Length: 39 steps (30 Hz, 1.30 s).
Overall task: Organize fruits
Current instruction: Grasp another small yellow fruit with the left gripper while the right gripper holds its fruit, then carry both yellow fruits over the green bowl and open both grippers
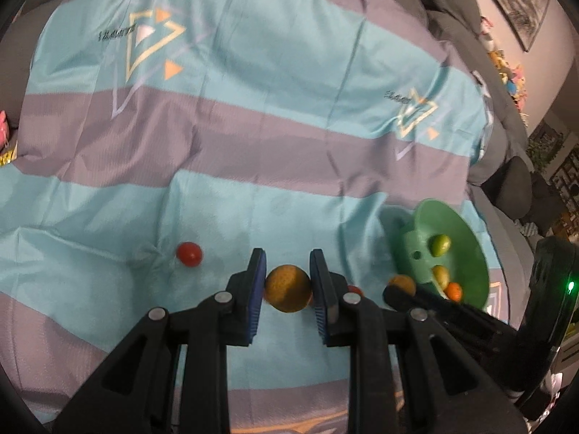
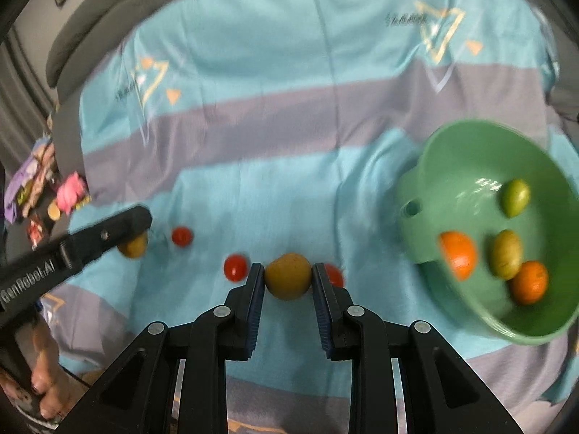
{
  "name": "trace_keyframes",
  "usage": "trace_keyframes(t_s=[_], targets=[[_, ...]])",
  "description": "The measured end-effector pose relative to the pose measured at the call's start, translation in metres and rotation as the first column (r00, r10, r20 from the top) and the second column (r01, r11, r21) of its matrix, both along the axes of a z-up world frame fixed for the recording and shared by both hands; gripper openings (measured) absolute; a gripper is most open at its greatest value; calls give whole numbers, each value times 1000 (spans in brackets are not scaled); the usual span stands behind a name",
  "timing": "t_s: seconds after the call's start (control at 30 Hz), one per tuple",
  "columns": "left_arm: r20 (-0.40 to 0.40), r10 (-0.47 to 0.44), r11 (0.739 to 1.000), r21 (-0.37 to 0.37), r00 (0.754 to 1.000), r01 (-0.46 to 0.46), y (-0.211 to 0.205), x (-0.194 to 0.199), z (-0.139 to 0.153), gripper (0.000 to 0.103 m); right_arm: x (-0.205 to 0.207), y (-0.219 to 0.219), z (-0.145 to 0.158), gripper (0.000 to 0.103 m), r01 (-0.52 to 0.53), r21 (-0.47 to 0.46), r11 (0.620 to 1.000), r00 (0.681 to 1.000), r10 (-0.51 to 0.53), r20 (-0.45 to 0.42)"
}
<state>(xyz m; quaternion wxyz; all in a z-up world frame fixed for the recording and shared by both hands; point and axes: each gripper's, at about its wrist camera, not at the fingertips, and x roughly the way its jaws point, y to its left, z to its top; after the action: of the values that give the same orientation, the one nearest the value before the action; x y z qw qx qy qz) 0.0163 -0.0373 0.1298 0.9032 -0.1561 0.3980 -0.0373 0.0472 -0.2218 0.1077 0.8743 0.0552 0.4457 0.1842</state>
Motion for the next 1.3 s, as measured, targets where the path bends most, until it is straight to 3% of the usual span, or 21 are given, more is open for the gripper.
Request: trace_keyframes(t_s=[0.2, 0.5, 0.9, 1.3], targets=[[72, -49, 999, 26, 996, 48, -23, -9, 22, 24, -11, -28, 30, 28, 62, 78, 995, 994, -69, 88], [123, -151, 988, 42, 981, 147, -67, -3, 36, 24, -27, -68, 54, 28, 216, 72, 974, 953, -226, 200], [122, -275, 961, 63, 954, 270, -138, 26, 31, 24, -22, -127, 50, 28, 360, 153, 920, 901, -386, 197], [32, -367, 929, 69, 930, 364, -192, 53, -8, 24, -6, -165, 21, 29, 438, 178, 881, 882, -459, 105]])
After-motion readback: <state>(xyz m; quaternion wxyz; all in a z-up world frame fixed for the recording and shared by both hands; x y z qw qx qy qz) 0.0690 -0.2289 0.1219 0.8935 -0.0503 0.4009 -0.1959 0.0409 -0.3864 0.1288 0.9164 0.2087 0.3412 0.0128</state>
